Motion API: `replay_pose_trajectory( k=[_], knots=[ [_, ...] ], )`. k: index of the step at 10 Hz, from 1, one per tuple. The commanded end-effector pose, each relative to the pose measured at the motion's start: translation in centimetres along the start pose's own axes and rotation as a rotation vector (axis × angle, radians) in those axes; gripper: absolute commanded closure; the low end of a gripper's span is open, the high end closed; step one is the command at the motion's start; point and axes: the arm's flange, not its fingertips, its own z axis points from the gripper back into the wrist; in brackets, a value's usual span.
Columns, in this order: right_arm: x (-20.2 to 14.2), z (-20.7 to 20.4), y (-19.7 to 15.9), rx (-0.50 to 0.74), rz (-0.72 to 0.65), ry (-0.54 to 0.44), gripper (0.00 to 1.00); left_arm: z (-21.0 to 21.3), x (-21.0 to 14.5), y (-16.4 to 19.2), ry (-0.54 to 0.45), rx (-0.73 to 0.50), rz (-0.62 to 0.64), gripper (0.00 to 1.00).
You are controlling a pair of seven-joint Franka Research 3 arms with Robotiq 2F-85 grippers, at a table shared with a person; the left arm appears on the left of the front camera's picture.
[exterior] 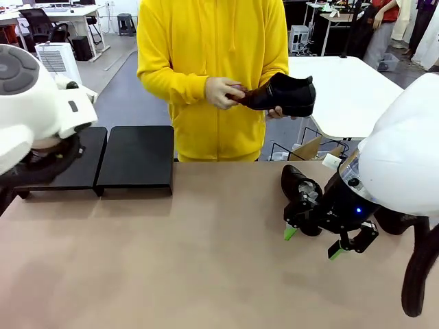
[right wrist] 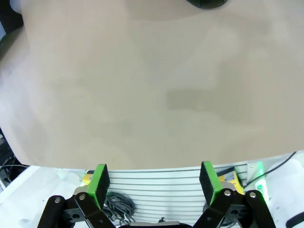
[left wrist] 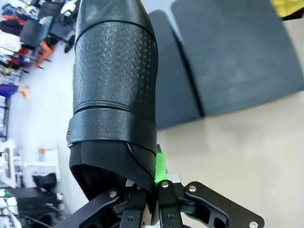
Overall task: Organize the shoes by placing them on the stand.
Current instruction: Place the Shoe from the middle of the table onto the Shoes Stand.
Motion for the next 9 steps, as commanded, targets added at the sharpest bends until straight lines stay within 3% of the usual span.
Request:
replay_pose_trajectory(
  k=[1,3,7,9],
  knots=[
    [0.2,0.1,-0.1,-0.008,0.014,-0.003,0.00,-3.7,3.2,0.6,-0.029,0.166,-0.159,1.00],
    [0.2,0.1,-0.1,-0.008,0.014,-0.003,0.00,-7.2,3.8,2.1,0.068,0.129,-0.098,1.00],
    [0.2,0.1,-0.1,-0.008,0.014,-0.003,0.00,-13.2,3.3,3.5,0.109,0.010,0.040,1.00],
    [0.2,0.1,-0.1,-0.008,0.014,-0.003,0.00,-14.8,3.0,4.2,0.103,0.048,0.070,1.00]
  ],
)
